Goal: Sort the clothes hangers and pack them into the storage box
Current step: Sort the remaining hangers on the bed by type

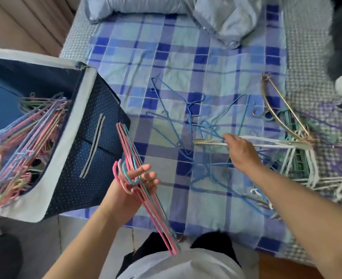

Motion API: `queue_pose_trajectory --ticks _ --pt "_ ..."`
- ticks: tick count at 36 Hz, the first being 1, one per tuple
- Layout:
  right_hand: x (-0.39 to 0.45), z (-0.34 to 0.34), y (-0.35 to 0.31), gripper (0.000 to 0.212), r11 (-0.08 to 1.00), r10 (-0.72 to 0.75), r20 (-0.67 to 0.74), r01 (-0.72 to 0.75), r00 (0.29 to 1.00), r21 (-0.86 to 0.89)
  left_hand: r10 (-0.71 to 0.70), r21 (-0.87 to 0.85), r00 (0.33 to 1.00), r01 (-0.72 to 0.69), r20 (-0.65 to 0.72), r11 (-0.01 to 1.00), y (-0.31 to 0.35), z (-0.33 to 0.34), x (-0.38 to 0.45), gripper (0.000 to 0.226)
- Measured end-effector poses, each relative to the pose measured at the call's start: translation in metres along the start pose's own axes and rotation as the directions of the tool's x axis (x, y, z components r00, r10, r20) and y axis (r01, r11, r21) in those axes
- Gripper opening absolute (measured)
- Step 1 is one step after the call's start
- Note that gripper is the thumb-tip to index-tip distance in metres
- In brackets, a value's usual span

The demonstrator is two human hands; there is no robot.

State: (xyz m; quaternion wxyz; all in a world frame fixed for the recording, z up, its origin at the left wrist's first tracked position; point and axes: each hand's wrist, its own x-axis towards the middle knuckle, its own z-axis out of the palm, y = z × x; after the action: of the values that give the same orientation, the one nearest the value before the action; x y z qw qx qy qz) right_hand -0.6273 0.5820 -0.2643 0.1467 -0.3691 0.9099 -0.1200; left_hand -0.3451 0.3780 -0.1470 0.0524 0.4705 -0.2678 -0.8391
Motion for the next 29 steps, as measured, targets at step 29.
queue_pose_trajectory --ticks 29 --pt "-0.091 -0.103 -0.18 0.033 0.633 0.246 0.249 -0.35 0.937 0.69 -0.058 -0.196 0.923 0.142 0.38 0.97 0.072 0.092 -0.049 0.068"
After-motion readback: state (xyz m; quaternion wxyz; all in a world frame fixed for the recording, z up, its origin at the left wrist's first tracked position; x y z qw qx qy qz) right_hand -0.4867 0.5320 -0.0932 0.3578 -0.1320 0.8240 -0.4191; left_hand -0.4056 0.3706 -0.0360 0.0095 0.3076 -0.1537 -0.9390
